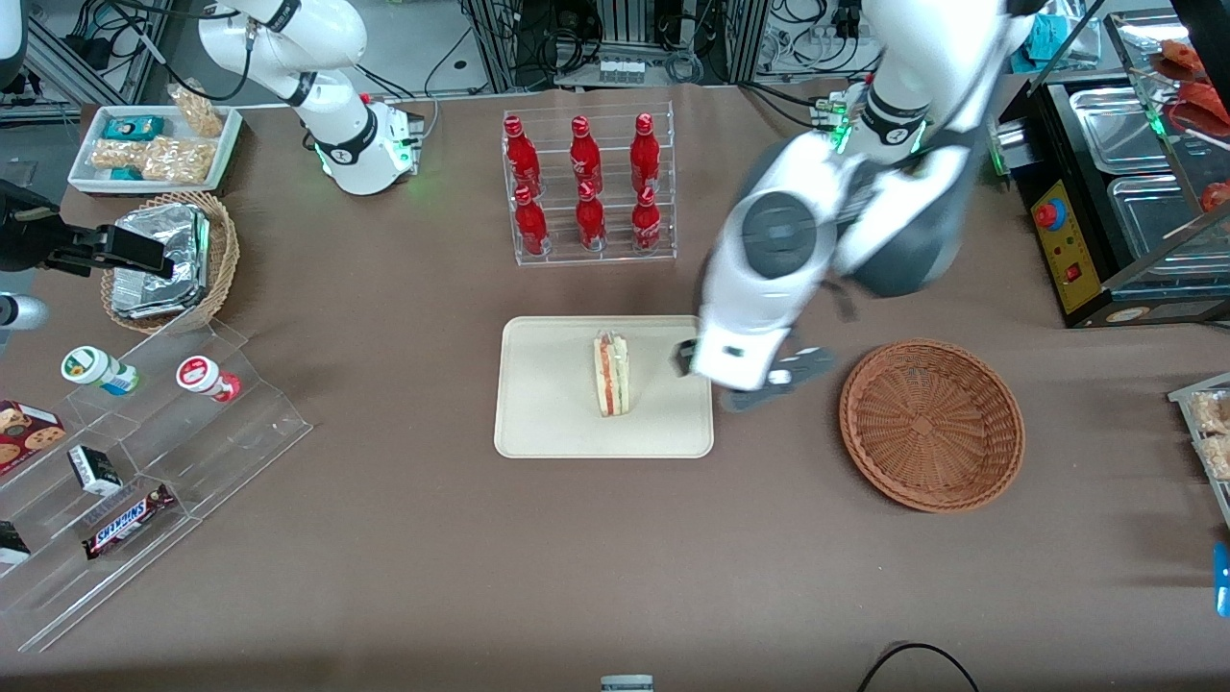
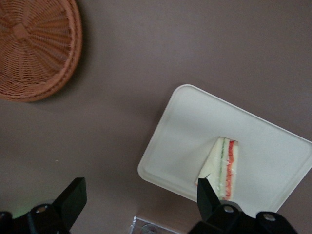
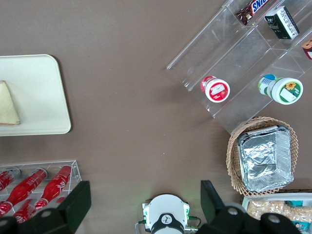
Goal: Place sandwich from basket to tray
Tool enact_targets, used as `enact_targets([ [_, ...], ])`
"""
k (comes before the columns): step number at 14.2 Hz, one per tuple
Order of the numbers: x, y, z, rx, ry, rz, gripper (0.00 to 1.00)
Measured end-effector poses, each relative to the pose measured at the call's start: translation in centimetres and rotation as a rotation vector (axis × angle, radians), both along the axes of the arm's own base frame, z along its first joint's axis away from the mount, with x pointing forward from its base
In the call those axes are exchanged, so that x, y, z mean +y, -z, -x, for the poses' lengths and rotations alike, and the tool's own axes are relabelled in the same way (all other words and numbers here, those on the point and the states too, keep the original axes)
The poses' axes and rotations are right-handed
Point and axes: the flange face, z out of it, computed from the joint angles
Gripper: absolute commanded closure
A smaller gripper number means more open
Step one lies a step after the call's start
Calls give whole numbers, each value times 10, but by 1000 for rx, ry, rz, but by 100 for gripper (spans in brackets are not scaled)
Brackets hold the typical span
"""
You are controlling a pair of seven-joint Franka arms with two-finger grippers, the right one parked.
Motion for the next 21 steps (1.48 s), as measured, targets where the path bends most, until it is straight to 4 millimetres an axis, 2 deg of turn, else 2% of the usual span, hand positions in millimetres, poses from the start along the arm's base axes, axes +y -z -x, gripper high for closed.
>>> enact_targets([
  [3, 116, -52, -7, 100, 97, 7, 0],
  [5, 190, -77, -6, 145, 157, 36, 0],
  [7, 249, -90, -3, 177, 213, 73, 0],
  [8, 269, -95, -4, 172, 238, 89, 0],
  [10, 285, -108, -6, 142, 275, 93, 0],
  [14, 280, -128, -6, 97, 292, 83, 0],
  [18, 310, -127, 4, 175, 243, 91, 0],
  [19, 311, -125, 4, 182, 240, 91, 0],
  [21, 300, -113, 5, 151, 258, 86, 0],
])
